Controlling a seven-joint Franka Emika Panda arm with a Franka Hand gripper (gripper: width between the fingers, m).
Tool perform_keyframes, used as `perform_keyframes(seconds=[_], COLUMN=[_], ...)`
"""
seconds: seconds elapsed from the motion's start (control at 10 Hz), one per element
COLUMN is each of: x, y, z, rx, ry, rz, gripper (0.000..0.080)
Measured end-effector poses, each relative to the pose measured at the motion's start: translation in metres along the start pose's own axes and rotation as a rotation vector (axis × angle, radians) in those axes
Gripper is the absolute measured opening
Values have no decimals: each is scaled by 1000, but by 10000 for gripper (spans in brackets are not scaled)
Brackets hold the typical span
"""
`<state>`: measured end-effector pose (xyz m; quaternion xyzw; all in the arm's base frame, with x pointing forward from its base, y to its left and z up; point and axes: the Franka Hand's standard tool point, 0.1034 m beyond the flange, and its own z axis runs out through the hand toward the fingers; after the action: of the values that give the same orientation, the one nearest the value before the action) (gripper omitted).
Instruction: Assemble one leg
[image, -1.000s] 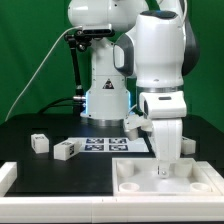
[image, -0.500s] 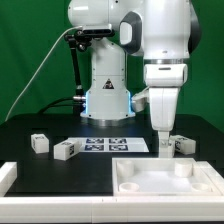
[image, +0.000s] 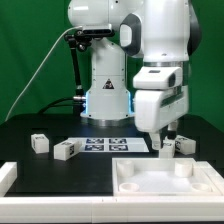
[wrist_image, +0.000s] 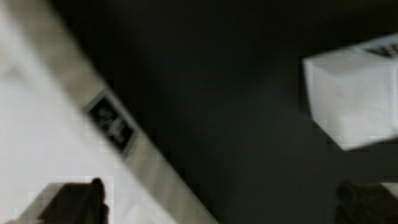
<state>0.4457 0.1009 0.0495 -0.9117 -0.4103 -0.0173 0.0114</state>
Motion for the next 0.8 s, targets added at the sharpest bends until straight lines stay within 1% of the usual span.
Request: perform_keyframes(seconds=[0.1,0.3,0.4,0.5,0.6,0.7,0.8], x=[-2,1,2,4,9,12,11], y=[-17,-48,-60,-76,-88,-98,-96], z=[0,0,0,0,-4,-4,-3], rx=[3,9,12,14,15,16,16], ry=[-6,0,-4,-1,4,15,14], rz=[116,278,252,241,228,205,206], gripper=[649,649,649,649,649,649,649])
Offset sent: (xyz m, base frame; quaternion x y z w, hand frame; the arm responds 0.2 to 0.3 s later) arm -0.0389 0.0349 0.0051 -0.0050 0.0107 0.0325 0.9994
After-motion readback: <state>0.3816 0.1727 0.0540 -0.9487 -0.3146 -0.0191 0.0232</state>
